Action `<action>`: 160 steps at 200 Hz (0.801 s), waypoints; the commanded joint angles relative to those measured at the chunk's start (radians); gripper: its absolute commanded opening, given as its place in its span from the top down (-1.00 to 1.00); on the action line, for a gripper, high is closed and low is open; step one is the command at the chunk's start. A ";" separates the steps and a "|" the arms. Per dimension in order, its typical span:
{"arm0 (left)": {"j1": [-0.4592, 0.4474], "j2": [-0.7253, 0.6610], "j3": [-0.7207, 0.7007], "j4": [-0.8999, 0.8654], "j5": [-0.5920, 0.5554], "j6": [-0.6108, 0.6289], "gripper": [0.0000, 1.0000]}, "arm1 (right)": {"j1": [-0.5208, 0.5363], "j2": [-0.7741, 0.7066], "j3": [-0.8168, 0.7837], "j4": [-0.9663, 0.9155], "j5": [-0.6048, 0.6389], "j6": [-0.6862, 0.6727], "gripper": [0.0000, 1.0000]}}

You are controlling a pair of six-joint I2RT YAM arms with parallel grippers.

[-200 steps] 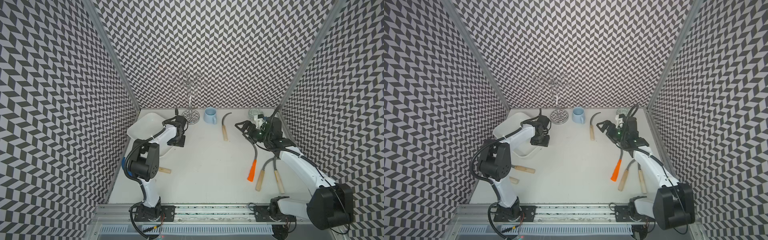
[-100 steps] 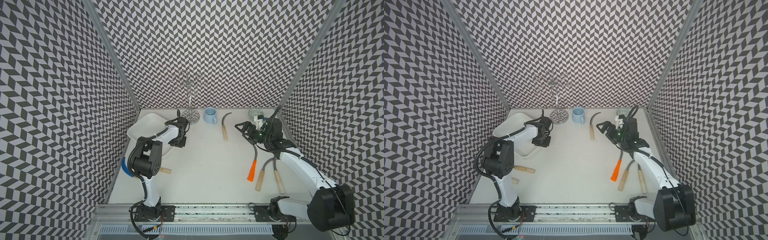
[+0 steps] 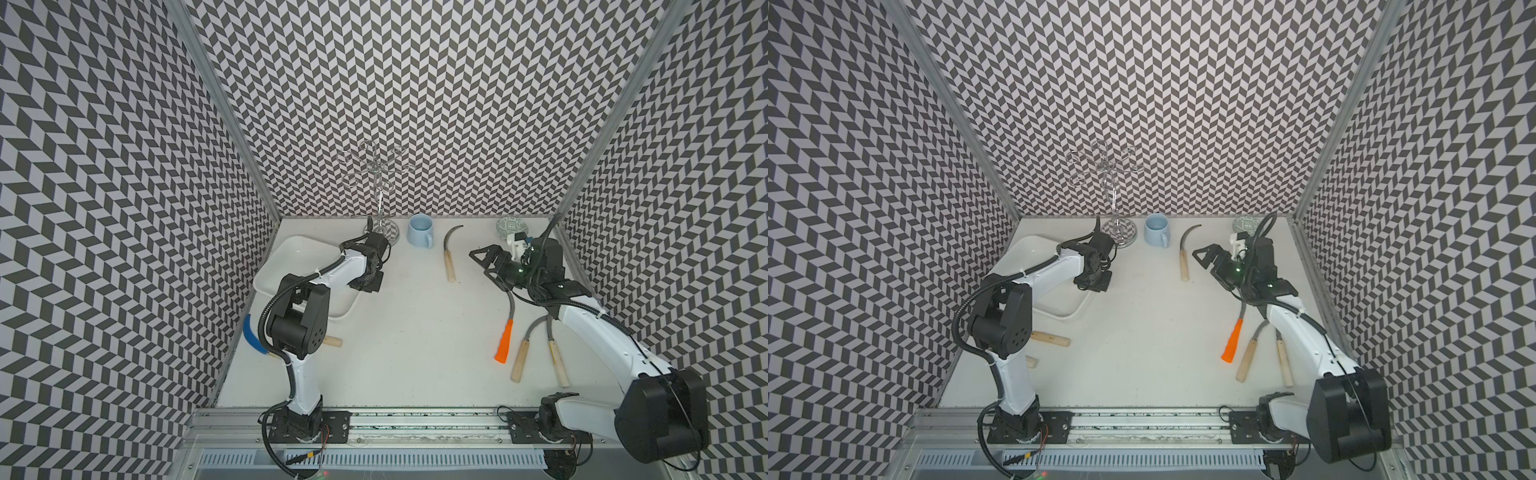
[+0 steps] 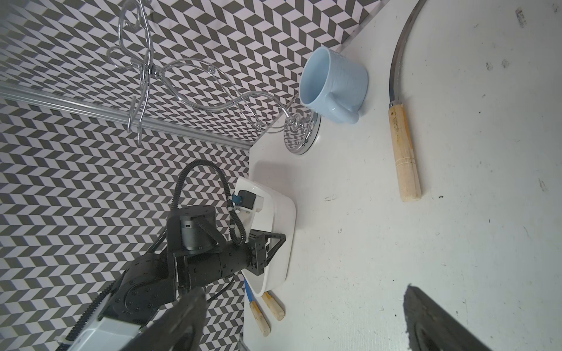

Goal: Put small sickles into storage boxes
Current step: Pick up the storage box at the center of the board.

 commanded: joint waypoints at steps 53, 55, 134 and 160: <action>-0.038 0.058 0.104 -0.020 -0.128 0.045 0.96 | -0.001 -0.025 -0.018 0.051 -0.010 0.015 -0.99; -0.037 0.057 0.106 -0.019 -0.131 0.044 0.98 | -0.002 -0.024 -0.019 0.050 -0.010 0.015 -1.00; -0.095 0.051 0.192 -0.061 -0.202 0.037 1.00 | -0.003 -0.025 -0.020 0.048 -0.003 0.015 -1.00; -0.127 0.057 0.240 -0.114 -0.190 0.007 1.00 | -0.018 -0.026 -0.016 0.050 0.033 0.001 -1.00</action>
